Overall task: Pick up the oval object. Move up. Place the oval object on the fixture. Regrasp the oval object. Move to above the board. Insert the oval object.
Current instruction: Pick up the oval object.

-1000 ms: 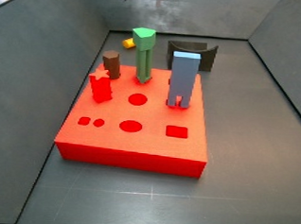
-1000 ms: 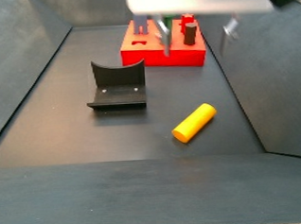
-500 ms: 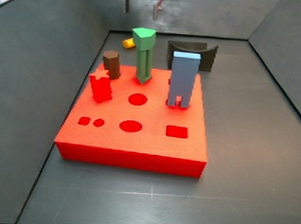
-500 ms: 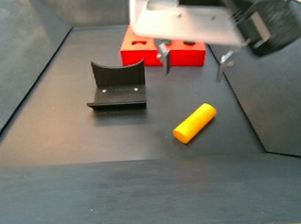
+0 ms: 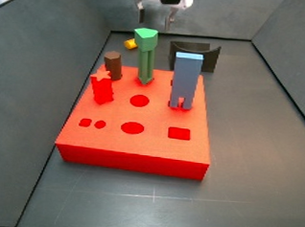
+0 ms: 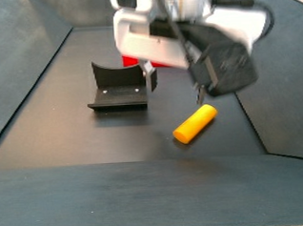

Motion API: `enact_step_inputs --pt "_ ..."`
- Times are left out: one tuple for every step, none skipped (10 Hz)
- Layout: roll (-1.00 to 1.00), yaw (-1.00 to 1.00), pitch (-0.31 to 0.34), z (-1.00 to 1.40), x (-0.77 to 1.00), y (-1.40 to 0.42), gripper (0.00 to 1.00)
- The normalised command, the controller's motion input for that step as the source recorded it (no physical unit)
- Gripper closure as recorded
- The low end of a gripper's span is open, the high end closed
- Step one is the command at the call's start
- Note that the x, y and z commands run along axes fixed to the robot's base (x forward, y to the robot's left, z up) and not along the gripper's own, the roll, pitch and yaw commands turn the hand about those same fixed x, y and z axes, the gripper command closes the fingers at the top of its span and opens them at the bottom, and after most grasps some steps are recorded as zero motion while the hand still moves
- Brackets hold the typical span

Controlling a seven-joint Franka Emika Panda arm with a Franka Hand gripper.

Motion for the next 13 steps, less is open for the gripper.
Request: enact_step_inputs --pt "-0.36 -0.48 -0.034 -0.38 0.00 0.16 0.00" --pt "-0.38 -0.31 -0.109 -0.37 -0.12 0.12 0.00" --pt "-0.34 -0.15 -0.171 -0.43 -0.29 0.00 0.00" --pt "-0.23 -0.02 -0.129 -0.59 -0.23 -0.02 0.00" --pt "0.00 0.00 -0.116 -0.56 -0.31 -0.17 0.00" --pt "0.00 0.00 -0.219 -0.45 -0.50 -0.04 0.00" --pt "0.10 0.00 -0.010 0.00 -0.18 0.00 0.00" --pt "-0.02 0.00 0.000 0.00 -0.03 0.02 0.00" --pt "-0.04 0.00 -0.414 -0.04 -0.31 0.00 0.00" --pt "-0.06 0.00 -0.500 -0.09 -0.29 0.00 0.00" --pt "-0.12 0.00 -0.497 -0.12 -0.29 0.00 0.00" --pt "-0.08 0.00 -0.327 -0.10 -0.23 0.00 0.00" --pt "-0.05 0.00 -0.310 -0.21 -0.10 0.00 0.00"
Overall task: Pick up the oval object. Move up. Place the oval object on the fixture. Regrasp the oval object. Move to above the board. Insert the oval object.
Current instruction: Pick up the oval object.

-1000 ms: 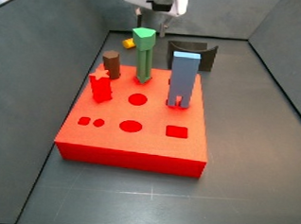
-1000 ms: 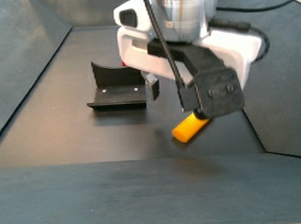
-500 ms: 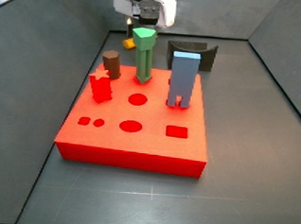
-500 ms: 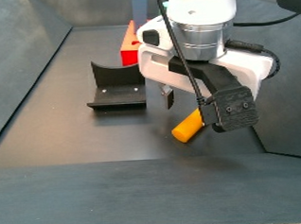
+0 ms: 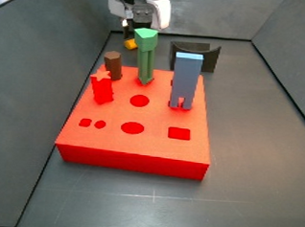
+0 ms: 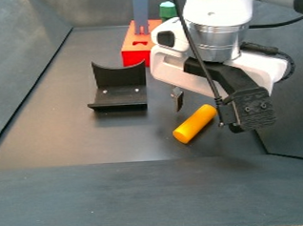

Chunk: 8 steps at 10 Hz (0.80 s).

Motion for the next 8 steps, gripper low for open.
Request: enact_step_inputs --pt "-0.16 0.00 -0.290 -0.25 -0.01 0.01 0.00" --pt "-0.22 0.00 -0.230 -0.30 -0.03 0.01 0.00" --pt "-0.29 0.03 -0.149 -0.25 -0.04 0.02 0.00" --pt "-0.20 0.00 -0.096 -0.13 0.00 0.02 0.00" --pt "-0.01 0.00 -0.047 0.00 -0.01 0.00 0.00" --pt "0.00 0.00 0.000 0.00 0.00 0.00 0.00" --pt "0.00 0.00 0.000 0.00 0.00 0.00 1.00" --pt "0.00 0.00 0.000 0.00 0.00 0.00 1.00"
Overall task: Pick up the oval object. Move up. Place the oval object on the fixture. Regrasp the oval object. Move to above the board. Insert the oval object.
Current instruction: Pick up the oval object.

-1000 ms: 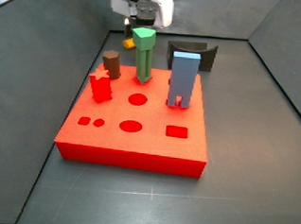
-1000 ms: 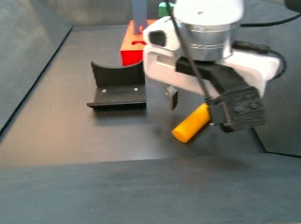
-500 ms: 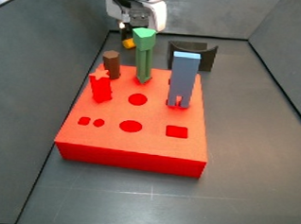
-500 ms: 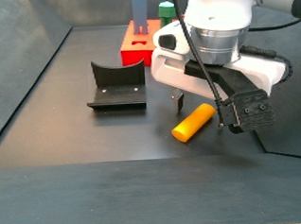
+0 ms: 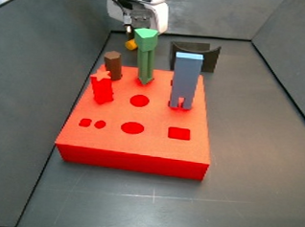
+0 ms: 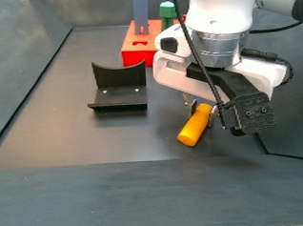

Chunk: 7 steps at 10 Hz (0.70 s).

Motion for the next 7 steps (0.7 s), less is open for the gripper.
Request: enact_step_inputs --pt "0.00 0.00 0.000 0.00 0.00 0.00 1.00" --pt "0.00 0.00 0.000 0.00 0.00 0.00 1.00" --pt "0.00 0.00 0.000 0.00 0.00 0.00 1.00" --pt "0.00 0.00 0.000 0.00 0.00 0.00 1.00" --pt "0.00 0.00 0.000 0.00 0.00 0.00 1.00" --pt "0.00 0.00 0.000 0.00 0.00 0.00 1.00" --pt "0.00 0.00 0.000 0.00 0.00 0.00 1.00"
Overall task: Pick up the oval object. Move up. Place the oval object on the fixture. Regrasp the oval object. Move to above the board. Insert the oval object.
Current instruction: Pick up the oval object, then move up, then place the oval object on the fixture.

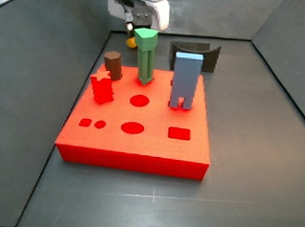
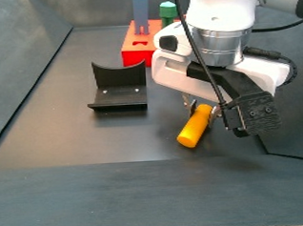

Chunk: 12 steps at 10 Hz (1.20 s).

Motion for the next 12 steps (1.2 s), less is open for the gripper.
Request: enact_step_inputs --pt "0.00 0.00 0.000 0.00 0.00 0.00 1.00" --pt "0.00 0.00 0.000 0.00 0.00 0.00 1.00" --pt "0.00 0.00 0.000 0.83 0.00 0.00 1.00" --pt "0.00 -0.04 0.060 0.71 -0.07 0.01 1.00" --pt "0.02 -0.05 0.086 0.61 -0.05 0.02 1.00" --pt "0.03 -0.05 0.106 0.53 -0.04 0.01 1.00" --pt "0.06 -0.04 0.131 0.37 -0.02 0.01 1.00" --pt "0.08 -0.02 0.134 0.22 -0.02 0.00 1.00" --pt "0.00 0.00 0.000 1.00 0.00 0.00 1.00" --pt "0.02 0.01 0.003 1.00 0.00 0.00 1.00" --pt "0.03 0.00 0.029 1.00 -0.01 0.00 1.00" --pt "0.05 0.00 0.048 1.00 -0.02 0.00 1.00"
